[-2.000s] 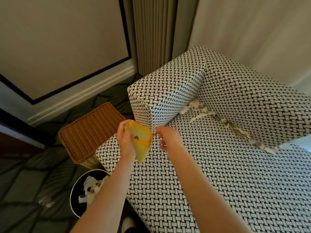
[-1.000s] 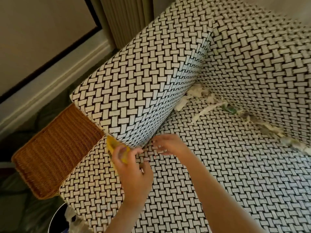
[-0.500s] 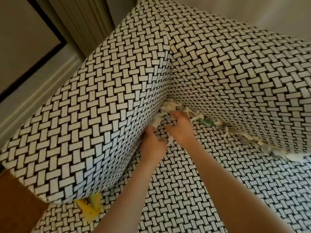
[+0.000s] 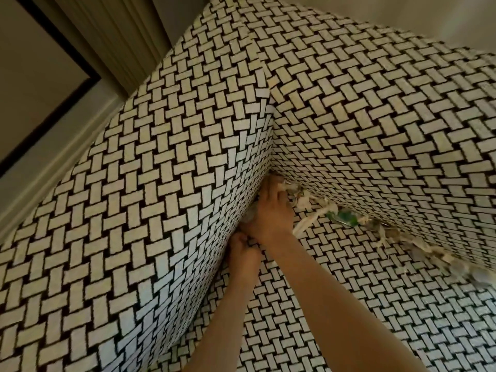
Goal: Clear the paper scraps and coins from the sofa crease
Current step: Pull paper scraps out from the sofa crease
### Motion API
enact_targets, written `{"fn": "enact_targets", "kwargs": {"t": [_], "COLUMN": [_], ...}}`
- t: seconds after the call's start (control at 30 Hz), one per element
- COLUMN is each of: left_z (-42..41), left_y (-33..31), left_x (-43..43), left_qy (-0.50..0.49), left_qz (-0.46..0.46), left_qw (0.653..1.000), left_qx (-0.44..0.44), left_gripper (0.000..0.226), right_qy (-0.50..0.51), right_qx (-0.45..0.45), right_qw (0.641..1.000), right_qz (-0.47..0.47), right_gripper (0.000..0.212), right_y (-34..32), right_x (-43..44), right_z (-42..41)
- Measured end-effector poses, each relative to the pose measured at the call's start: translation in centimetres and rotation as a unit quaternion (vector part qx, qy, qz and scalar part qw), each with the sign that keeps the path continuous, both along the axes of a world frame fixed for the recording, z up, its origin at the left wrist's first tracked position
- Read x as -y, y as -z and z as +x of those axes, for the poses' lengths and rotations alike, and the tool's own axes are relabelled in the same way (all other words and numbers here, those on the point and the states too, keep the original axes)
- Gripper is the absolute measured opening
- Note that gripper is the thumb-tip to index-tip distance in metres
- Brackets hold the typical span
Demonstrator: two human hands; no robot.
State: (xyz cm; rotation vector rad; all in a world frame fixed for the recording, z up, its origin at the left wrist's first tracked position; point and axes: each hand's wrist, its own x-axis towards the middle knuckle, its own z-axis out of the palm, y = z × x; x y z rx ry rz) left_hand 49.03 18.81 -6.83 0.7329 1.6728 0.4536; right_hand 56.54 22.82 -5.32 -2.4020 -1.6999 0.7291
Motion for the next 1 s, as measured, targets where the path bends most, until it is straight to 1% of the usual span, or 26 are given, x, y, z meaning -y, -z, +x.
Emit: {"fn": "enact_targets", "kwargs": {"t": [0.07, 0.13, 0.2, 0.23, 0.33, 0.4, 0.47, 0.57, 0.63, 0.7, 0.77, 0.8, 0.87, 0.93, 1.0], "left_z": [0.0, 0.6, 1.2, 1.6, 2.0, 2.0, 1.9, 1.9, 1.8, 1.6, 1.7, 1.8, 2.4, 3.2, 3.8], "left_y": [0.2, 0.2, -0.1, -0.2, -0.3, -0.9, -1.5, -2.0, -2.5, -2.8, -3.4, -3.5, -3.7, -4.1, -4.0], "left_x": [-0.5, -0.9, -1.3, -1.5, -1.8, -1.9, -1.9, -1.4, -0.9, -0.5, -0.2, -0.3, -0.7, -1.2, -1.5], "left_qy": [0.005, 0.008, 0.002, 0.010, 0.055, 0.067, 0.072, 0.069, 0.055, 0.040, 0.016, 0.000, -0.030, -0.063, -0.085], "left_qz": [0.008, 0.020, 0.031, 0.035, 0.048, 0.054, 0.064, 0.079, 0.087, 0.114, 0.136, 0.142, 0.150, 0.141, 0.115], "left_qw": [1.000, 0.999, 0.998, 0.997, 0.996, 0.995, 0.994, 0.992, 0.991, 0.988, 0.986, 0.985, 0.983, 0.981, 0.982], "left_qx": [0.004, 0.028, 0.058, 0.064, 0.046, 0.042, 0.054, 0.073, 0.085, 0.092, 0.097, 0.099, 0.102, 0.113, 0.122], "left_gripper": [0.025, 0.026, 0.036, 0.040, 0.043, 0.043, 0.044, 0.043, 0.037, 0.025, 0.013, 0.013, 0.022, 0.031, 0.028], "right_qy": [-0.007, -0.023, -0.046, -0.057, -0.094, -0.088, -0.047, 0.058, 0.109, 0.144, 0.177, 0.193, 0.222, 0.250, 0.280], "right_qx": [0.006, 0.018, 0.039, 0.046, 0.061, 0.046, -0.003, -0.093, -0.129, -0.161, -0.206, -0.230, -0.271, -0.317, -0.378], "right_qw": [1.000, 0.999, 0.998, 0.997, 0.994, 0.995, 0.997, 0.989, 0.978, 0.966, 0.950, 0.941, 0.922, 0.900, 0.869], "right_qz": [-0.007, -0.017, -0.018, -0.015, 0.000, 0.022, 0.056, 0.099, 0.125, 0.143, 0.150, 0.158, 0.168, 0.167, 0.155], "right_gripper": [0.091, 0.070, 0.052, 0.047, 0.038, 0.035, 0.033, 0.025, 0.021, 0.017, 0.012, 0.010, 0.006, 0.014, 0.023], "right_y": [-0.1, -0.2, -0.4, -0.5, -0.9, -0.9, -0.7, -0.6, -0.7, -0.7, -0.9, -0.9, -1.2, -1.4, -1.5], "right_x": [-0.3, -0.6, -0.8, -0.8, -1.0, -0.9, -0.6, 0.6, 1.6, 2.5, 3.1, 3.2, 3.4, 3.6, 4.0], "right_z": [0.0, 0.2, 0.5, 0.7, 1.4, 1.9, 2.1, 2.3, 2.2, 2.2, 2.2, 2.2, 2.0, 1.9, 2.1]}}
